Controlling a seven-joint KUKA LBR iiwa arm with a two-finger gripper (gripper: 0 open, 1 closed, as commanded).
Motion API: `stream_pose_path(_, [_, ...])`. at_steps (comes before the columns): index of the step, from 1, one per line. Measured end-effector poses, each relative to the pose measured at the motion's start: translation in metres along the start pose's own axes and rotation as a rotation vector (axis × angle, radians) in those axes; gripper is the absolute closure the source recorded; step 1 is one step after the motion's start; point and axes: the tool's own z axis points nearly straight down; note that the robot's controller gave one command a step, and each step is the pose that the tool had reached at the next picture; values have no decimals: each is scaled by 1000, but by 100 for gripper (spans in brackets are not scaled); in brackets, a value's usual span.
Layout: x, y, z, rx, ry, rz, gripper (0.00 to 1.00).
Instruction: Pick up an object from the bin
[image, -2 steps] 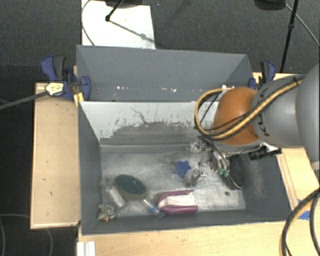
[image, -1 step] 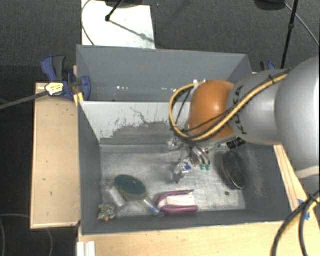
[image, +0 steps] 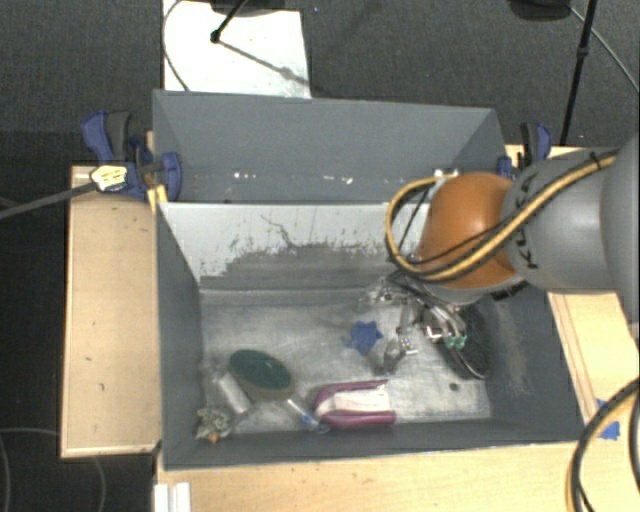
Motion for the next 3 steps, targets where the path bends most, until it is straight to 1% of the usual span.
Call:
stream_pose_path(1, [-21, 41, -1, -1, 2, -208, 0])
stream_pose_path(2, [-22, 41, -4, -1, -2, -205, 100])
stream_pose_path(3, [-25, 35, -160, 2, -3, -439, 100])
